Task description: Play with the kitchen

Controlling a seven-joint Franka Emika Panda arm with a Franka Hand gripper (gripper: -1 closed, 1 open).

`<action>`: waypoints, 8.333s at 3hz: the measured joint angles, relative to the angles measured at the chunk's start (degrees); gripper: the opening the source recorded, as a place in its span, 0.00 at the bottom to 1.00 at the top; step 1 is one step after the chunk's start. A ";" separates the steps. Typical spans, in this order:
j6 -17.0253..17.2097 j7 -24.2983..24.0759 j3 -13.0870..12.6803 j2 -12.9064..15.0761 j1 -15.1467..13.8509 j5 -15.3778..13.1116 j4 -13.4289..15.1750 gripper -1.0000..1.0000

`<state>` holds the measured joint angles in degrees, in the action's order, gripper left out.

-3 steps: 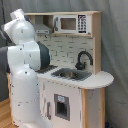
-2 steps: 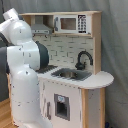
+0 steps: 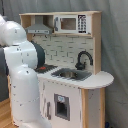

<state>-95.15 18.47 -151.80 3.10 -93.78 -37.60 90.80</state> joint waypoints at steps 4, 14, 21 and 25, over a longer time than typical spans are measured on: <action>-4.84 -9.38 1.32 -6.74 13.32 -15.34 0.01 1.00; -1.31 -25.77 1.47 -14.09 30.70 -57.14 27.12 1.00; 7.84 -59.62 3.07 -11.00 25.11 -57.53 48.03 1.00; 7.64 -37.78 3.50 -7.48 17.83 -63.95 48.21 1.00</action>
<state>-87.51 -19.31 -148.30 -4.38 -75.95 -101.55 139.01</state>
